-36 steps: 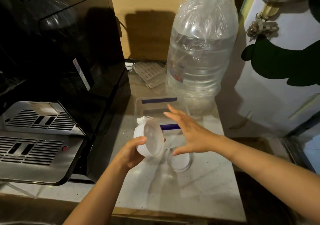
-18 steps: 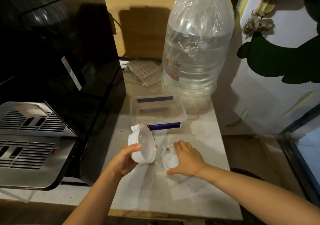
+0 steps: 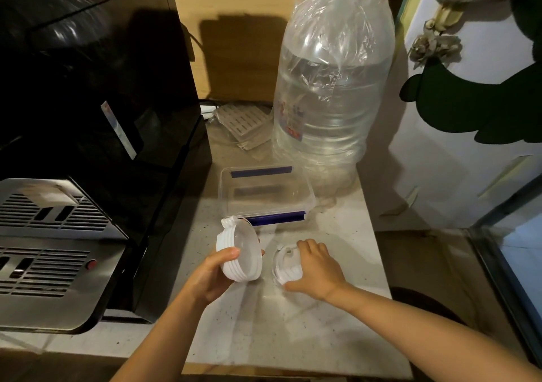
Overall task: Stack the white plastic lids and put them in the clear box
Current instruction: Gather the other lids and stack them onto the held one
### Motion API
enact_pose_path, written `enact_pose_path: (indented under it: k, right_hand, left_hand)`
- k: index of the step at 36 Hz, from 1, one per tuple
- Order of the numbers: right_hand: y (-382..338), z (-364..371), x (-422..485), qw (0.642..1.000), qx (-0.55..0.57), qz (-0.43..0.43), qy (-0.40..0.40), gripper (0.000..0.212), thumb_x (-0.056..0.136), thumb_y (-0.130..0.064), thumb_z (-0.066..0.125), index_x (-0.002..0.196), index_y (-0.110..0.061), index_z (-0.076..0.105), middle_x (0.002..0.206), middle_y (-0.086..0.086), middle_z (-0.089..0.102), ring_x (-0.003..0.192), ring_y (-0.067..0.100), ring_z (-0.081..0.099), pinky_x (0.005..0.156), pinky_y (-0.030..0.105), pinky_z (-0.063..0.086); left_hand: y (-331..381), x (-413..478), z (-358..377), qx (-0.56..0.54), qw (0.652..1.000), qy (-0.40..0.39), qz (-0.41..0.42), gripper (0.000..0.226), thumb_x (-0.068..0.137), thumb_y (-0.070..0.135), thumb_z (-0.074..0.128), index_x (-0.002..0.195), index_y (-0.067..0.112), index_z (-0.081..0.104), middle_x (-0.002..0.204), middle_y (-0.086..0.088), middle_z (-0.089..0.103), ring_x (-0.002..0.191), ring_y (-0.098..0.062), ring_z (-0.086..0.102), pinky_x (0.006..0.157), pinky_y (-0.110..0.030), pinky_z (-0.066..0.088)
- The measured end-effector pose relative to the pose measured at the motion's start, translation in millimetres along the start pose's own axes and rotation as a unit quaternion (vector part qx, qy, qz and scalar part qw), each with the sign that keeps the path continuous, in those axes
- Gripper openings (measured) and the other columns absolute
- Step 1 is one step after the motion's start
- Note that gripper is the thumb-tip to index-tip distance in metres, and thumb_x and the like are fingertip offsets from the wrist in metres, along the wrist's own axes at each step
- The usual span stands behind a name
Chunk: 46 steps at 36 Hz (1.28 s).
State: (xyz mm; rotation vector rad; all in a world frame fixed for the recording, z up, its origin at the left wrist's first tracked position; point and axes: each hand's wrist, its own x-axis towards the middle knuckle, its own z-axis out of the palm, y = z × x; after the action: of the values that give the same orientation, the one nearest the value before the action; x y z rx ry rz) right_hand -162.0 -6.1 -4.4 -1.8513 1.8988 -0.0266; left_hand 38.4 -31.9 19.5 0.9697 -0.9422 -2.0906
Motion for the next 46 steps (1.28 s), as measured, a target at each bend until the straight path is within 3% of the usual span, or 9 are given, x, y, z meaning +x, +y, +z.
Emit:
enact_pose_path:
  k: [9,12,15,21,27,30,36,40,46]
  right_hand:
    - [-8,-57,-7,0.963,0.263,-0.026,0.059,0.077,0.062,-0.037,0.08,0.126,-0.018,0.041,0.118,-0.005,0.044,0.11,0.014,0.046,0.086,0.023,0.042]
    - [-17,-78,-13,0.915,0.398,-0.062,0.005,0.061,0.064,-0.034,0.078,0.115,-0.027,0.045,0.11,-0.009,0.052,0.097,0.007,0.054,0.074,0.016,0.046]
    - [-25,-91,-18,0.846,0.519,-0.095,-0.077,0.052,0.055,-0.044,0.067,0.103,-0.035,0.051,0.103,-0.012,0.057,0.094,0.008,0.057,0.076,0.02,0.05]
    - [-38,-92,-20,0.705,0.679,-0.117,-0.167,0.044,0.065,-0.043,0.057,0.107,-0.031,0.062,0.102,-0.006,0.067,0.089,0.009,0.063,0.067,0.023,0.054]
    - [-52,-93,-23,0.654,0.722,-0.105,-0.201,0.043,0.085,-0.036,0.036,0.118,-0.02,0.059,0.117,0.002,0.063,0.104,0.017,0.056,0.086,0.035,0.045]
    - [-57,-94,-24,0.649,0.72,-0.11,-0.22,0.044,0.092,-0.034,0.029,0.125,-0.019,0.052,0.128,0.005,0.057,0.115,0.022,0.052,0.094,0.043,0.039]
    - [-59,-87,-21,0.653,0.727,-0.087,-0.194,0.04,0.09,-0.033,0.035,0.119,-0.02,0.058,0.12,0.006,0.063,0.104,0.019,0.06,0.078,0.033,0.054]
    - [-55,-79,-15,0.685,0.72,-0.049,-0.1,0.032,0.095,-0.025,0.037,0.119,-0.019,0.057,0.127,0.013,0.059,0.101,0.024,0.06,0.071,0.033,0.054]
    - [-57,-70,-16,0.776,0.63,-0.009,0.008,0.025,0.094,-0.016,0.042,0.091,-0.021,0.066,0.099,0.006,0.067,0.089,0.02,0.063,0.069,0.029,0.054]
  left_hand:
    - [1,8,-1,-0.013,1.0,0.01,0.0,0.109,0.016,0.045,0.087,0.113,0.015,0.048,0.096,-0.014,0.066,0.087,-0.024,0.065,0.064,-0.03,0.058]
    - [4,9,2,-0.02,1.0,0.009,-0.001,0.112,0.019,0.046,0.087,0.118,0.015,0.045,0.102,-0.015,0.061,0.091,-0.027,0.062,0.066,-0.031,0.058]
    - [8,12,6,-0.039,0.999,0.002,-0.001,0.107,0.018,0.045,0.087,0.113,0.018,0.047,0.101,-0.014,0.06,0.09,-0.026,0.062,0.066,-0.032,0.058]
    - [12,14,14,-0.07,0.997,-0.02,0.013,0.091,0.016,0.042,0.088,0.097,0.014,0.06,0.08,-0.009,0.068,0.076,-0.023,0.059,0.07,-0.038,0.047]
    - [16,11,19,-0.099,0.993,-0.047,0.033,0.091,0.022,0.041,0.089,0.102,0.017,0.057,0.088,-0.011,0.066,0.077,-0.023,0.064,0.064,-0.033,0.058]
    - [17,9,20,-0.099,0.993,-0.054,0.044,0.087,0.022,0.042,0.089,0.1,0.017,0.058,0.083,-0.009,0.071,0.074,-0.022,0.066,0.064,-0.032,0.058]
    - [16,5,19,-0.11,0.99,-0.056,0.07,0.087,0.023,0.043,0.089,0.1,0.019,0.056,0.08,-0.006,0.074,0.073,-0.02,0.069,0.063,-0.032,0.059]
    - [15,2,17,-0.116,0.989,-0.064,0.07,0.088,0.022,0.041,0.089,0.1,0.016,0.056,0.083,-0.008,0.072,0.074,-0.021,0.068,0.065,-0.034,0.059]
    - [15,3,22,-0.122,0.985,-0.082,0.094,0.076,0.028,0.041,0.089,0.096,0.02,0.06,0.084,-0.008,0.067,0.075,-0.022,0.065,0.061,-0.032,0.058]
